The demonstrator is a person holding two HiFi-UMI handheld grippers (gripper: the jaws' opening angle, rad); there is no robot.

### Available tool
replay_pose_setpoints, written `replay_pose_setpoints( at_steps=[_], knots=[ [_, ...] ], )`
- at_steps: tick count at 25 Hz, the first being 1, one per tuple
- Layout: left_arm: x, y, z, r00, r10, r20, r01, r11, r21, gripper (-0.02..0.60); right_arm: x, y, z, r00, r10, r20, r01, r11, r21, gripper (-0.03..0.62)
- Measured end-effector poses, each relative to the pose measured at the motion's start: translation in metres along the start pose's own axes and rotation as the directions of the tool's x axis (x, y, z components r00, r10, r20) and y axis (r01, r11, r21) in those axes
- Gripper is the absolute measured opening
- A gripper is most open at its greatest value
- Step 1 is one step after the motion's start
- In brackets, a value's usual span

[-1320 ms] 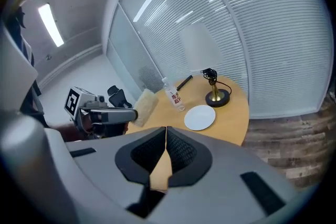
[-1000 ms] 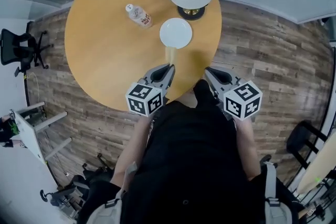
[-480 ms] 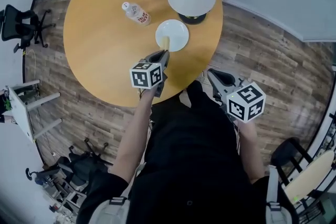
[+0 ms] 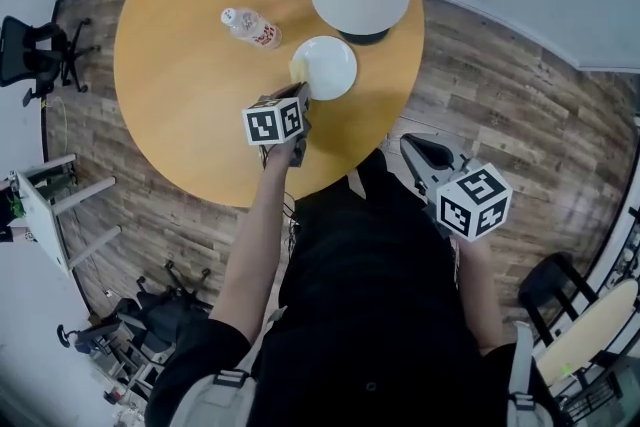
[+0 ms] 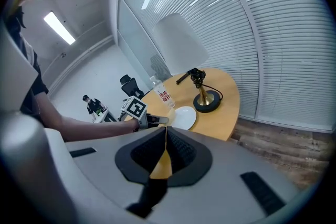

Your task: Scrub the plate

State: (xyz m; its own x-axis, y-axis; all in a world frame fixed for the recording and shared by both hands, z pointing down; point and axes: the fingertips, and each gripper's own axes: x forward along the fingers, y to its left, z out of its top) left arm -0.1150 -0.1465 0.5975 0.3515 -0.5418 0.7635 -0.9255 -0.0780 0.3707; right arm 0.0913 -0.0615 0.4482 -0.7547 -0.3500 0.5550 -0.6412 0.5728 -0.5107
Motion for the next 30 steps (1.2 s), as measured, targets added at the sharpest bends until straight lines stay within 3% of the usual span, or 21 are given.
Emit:
replay_pose_setpoints(
  at_steps=[15,30],
  knots=[
    [0.044,0.004,0.038,0.998,-0.037,-0.046,0.037,0.999,0.015,0.023,-0.001,-0.003,-0.003,0.999,-0.045,-0.001,0.045,0.998,0.042,0.018],
    [0.071,-0.045,0.039,0.987,-0.113,-0.118,0.122,0.990,0.071,0.023,-0.019,-0.008,-0.018,0.997,-0.073,0.012,0.072,0.995,0.064,0.018]
  ],
)
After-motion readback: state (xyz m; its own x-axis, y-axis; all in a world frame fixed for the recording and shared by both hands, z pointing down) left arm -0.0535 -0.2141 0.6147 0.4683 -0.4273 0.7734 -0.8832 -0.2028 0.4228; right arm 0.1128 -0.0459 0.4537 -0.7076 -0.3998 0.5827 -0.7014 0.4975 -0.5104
